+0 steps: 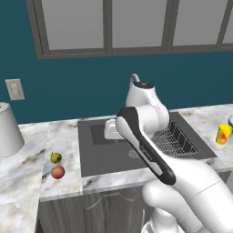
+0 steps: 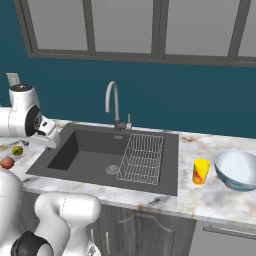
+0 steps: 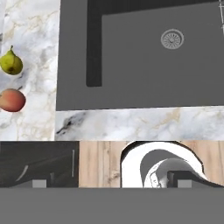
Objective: Remove the pear and peach from the sink. Then move the bowl and cup from the counter to the sink for washing.
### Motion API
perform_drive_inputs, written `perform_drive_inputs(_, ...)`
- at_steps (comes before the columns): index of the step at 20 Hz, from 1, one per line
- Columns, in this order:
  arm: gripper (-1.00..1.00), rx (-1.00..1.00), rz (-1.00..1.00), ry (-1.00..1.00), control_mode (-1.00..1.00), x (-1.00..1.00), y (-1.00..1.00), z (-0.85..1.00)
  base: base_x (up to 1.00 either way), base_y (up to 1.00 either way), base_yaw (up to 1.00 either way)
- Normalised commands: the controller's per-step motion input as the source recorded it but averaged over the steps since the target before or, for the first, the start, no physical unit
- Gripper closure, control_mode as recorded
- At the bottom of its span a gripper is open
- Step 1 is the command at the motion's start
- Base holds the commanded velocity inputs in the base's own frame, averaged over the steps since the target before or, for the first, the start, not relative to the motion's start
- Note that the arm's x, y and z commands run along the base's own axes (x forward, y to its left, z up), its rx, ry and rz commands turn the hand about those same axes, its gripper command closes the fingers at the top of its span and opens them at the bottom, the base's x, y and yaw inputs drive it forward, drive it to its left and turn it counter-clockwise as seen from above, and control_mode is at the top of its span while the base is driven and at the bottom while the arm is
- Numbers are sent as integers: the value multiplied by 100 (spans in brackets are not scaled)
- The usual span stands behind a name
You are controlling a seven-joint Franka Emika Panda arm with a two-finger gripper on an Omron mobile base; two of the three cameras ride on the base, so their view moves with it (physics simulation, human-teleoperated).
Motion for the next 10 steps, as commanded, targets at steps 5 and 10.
perform_drive_inputs(5,-100,0,0,-8,-100,-20,-42,8,0,0,0)
perform_drive_inputs(10,-100,0,0,-9,-100,-19,-43,8,0,0,0)
